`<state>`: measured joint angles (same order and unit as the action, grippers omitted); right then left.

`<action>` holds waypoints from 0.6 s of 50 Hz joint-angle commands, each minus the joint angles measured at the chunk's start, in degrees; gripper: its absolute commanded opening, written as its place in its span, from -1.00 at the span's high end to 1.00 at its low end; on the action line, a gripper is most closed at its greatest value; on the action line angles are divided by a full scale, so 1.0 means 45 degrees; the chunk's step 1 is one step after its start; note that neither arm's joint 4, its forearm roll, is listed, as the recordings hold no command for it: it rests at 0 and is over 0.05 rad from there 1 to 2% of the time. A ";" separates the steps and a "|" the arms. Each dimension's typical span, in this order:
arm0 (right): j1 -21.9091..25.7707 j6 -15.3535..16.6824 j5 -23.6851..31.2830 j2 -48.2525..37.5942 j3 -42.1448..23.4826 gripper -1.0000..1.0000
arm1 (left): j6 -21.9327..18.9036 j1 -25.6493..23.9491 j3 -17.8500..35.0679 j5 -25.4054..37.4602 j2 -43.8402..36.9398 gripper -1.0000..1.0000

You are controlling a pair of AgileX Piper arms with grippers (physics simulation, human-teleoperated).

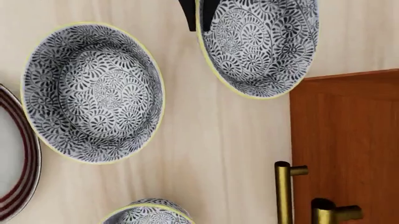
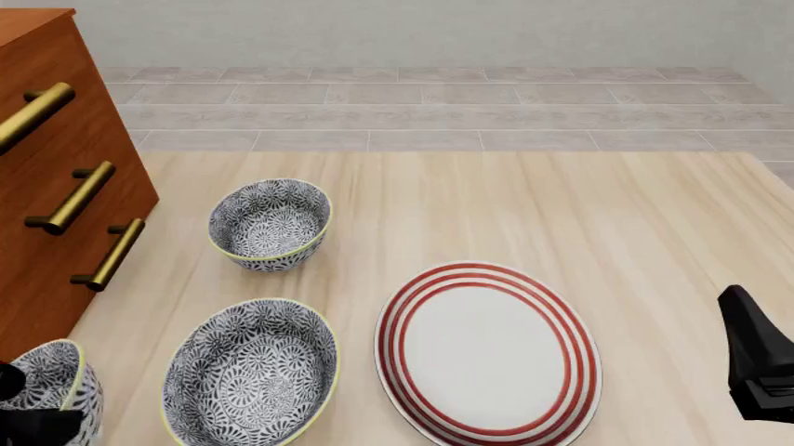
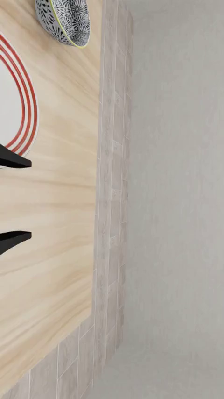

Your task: Put the bowl at the front on the plate.

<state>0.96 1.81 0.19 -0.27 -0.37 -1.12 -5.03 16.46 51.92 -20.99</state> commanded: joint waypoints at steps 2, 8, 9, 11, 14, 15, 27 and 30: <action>0.0003 0.0000 0.0001 0.0004 0.0000 -1.00 | -0.0107 -0.0268 0.0788 0.0280 -0.0055 1.00; 0.0001 0.0003 0.0004 0.0002 0.0000 -1.00 | 0.0134 -0.0627 0.0940 0.0383 0.0021 1.00; 0.0004 0.0000 0.0001 0.0005 0.0000 -1.00 | 0.0230 -0.0787 0.0988 0.0416 0.0038 1.00; 0.0005 0.0006 0.0002 0.0003 0.0000 -1.00 | 0.0267 -0.0894 0.1071 0.0466 0.0048 1.00; 0.0001 0.0003 0.0005 0.0001 0.0000 -1.00 | 0.0267 -0.0941 0.1235 0.0528 0.0020 1.00; 0.0001 0.0004 0.0001 0.0004 0.0000 -1.00 | 0.0281 -0.0949 0.1311 0.0546 -0.0001 1.00; -0.0002 0.0004 0.0001 0.0004 0.0000 -1.00 | 0.0349 -0.1501 0.2475 0.0845 -0.0306 1.00; -0.0004 0.0001 0.0004 0.0002 0.0000 -1.00 | 0.0431 -0.1653 0.2777 0.0965 -0.0335 1.00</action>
<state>0.96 1.83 0.20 -0.26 -0.37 0.49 -10.53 24.88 55.06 -21.85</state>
